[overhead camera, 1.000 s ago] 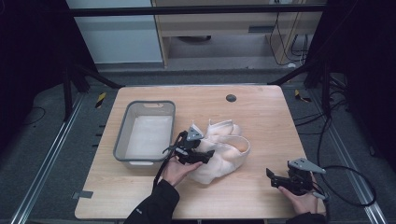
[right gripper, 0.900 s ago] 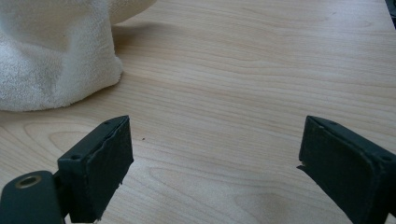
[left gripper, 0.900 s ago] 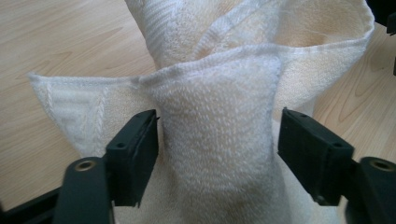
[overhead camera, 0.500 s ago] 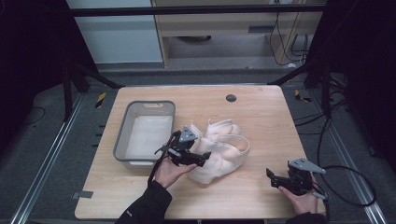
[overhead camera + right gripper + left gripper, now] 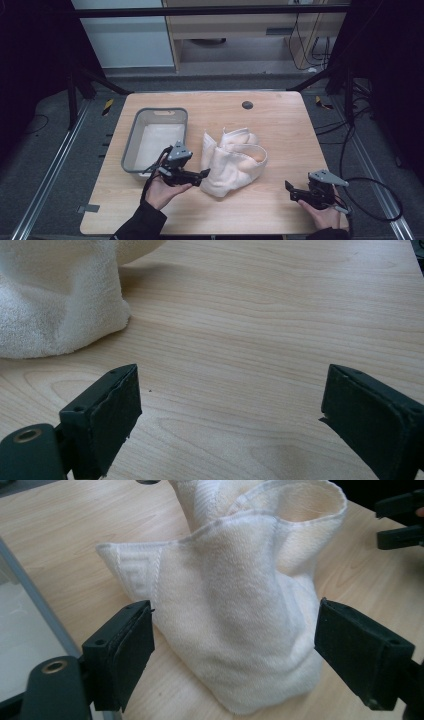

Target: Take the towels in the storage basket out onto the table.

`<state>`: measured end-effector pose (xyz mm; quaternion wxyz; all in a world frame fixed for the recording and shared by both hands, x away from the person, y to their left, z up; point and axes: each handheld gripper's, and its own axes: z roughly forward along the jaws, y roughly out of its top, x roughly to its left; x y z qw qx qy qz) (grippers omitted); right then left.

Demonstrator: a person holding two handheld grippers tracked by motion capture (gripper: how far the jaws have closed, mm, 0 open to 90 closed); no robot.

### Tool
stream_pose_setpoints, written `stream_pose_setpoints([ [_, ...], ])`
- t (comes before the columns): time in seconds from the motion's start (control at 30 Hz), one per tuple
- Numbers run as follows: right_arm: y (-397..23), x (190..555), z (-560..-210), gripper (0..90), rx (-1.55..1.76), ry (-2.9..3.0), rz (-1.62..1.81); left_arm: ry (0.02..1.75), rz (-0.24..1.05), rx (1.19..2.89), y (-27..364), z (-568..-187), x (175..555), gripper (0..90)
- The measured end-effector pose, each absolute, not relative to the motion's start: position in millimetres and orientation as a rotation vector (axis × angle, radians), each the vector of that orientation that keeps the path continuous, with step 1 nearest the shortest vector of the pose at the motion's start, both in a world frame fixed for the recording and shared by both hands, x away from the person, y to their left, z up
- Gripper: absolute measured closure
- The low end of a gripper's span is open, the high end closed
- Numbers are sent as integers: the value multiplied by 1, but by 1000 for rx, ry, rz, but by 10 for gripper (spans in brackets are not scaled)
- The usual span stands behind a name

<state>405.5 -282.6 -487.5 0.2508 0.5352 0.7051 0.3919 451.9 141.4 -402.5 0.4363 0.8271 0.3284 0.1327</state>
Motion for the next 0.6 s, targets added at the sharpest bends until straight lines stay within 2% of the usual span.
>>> stream_pose_setpoints([
  [0.6, -282, 406, -489, 91, 1455, 1932, 1059, 884, 373, 2054, 205, -424, 412, 172],
])
